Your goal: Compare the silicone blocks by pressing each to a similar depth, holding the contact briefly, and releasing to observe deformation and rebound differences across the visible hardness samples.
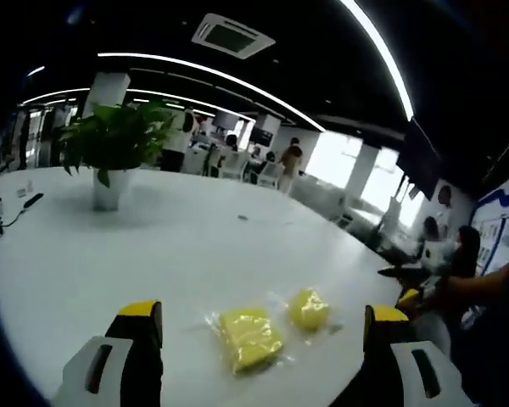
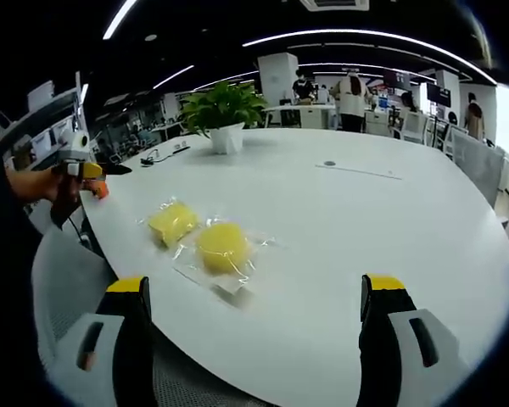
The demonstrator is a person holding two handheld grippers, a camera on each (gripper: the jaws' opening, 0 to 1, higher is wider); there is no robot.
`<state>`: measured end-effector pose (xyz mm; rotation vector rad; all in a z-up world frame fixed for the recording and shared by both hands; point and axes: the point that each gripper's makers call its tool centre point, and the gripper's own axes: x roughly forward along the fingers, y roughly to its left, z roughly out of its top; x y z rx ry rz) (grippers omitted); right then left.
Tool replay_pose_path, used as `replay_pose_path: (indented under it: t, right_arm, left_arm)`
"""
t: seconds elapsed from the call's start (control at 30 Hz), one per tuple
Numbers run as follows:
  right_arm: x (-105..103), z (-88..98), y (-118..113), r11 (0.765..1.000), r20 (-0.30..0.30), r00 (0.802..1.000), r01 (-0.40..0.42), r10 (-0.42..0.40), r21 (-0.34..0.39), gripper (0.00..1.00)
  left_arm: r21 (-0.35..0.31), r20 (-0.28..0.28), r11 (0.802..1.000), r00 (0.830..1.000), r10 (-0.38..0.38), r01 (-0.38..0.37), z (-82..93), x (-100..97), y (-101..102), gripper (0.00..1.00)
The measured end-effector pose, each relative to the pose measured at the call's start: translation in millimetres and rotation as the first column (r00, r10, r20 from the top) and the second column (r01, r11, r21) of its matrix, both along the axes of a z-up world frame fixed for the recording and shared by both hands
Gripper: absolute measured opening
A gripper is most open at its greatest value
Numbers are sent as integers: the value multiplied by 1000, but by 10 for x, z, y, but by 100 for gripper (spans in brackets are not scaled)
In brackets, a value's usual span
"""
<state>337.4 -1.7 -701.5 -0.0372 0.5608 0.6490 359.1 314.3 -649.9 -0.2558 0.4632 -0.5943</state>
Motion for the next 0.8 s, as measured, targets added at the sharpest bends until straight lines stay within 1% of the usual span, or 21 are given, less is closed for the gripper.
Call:
replay_pose_path:
  t: [0.07, 0.2, 0.33, 0.43, 0.5, 0.53, 0.63, 0.73, 0.8]
  right_arm:
    - [-12, -7, -20, 1000, -1, 1000, 5, -5, 2, 96]
    - [-17, 3, -59, 1000, -3, 1000, 21, -21, 7, 96]
    - [10, 30, -78, 1000, 8, 1000, 28, -28, 7, 96]
    - [16, 44, -92, 999, 14, 999, 35, -35, 12, 96]
    - [13, 46, -99, 999, 15, 999, 38, -39, 13, 96]
    - [11, 48, -98, 999, 15, 999, 39, -39, 14, 96]
    - [-1, 49, -95, 999, 13, 999, 43, -43, 16, 96]
    - [-9, 71, -98, 999, 17, 999, 45, -45, 19, 96]
    - [-4, 75, -111, 999, 18, 999, 49, -49, 21, 96]
  left_arm:
    - [8, -2, 1000, 1000, -22, 22, -15, 25, -117, 100]
    - [-7, -25, 998, 998, -65, 65, -54, 77, -345, 100]
    - [-9, -41, 996, 995, -90, 90, -103, 144, -510, 100]
    - [-13, -55, 993, 992, -116, 115, -129, 192, -671, 100]
    - [-18, -60, 992, 991, -123, 122, -144, 214, -727, 100]
    - [-31, -74, 991, 989, -132, 130, -165, 223, -774, 100]
    - [-45, -86, 991, 988, -130, 126, -211, 267, -824, 100]
    - [-90, -120, 989, 985, -125, 115, -253, 305, -898, 100]
    - [-92, -130, 990, 984, -120, 108, -284, 342, -920, 100]
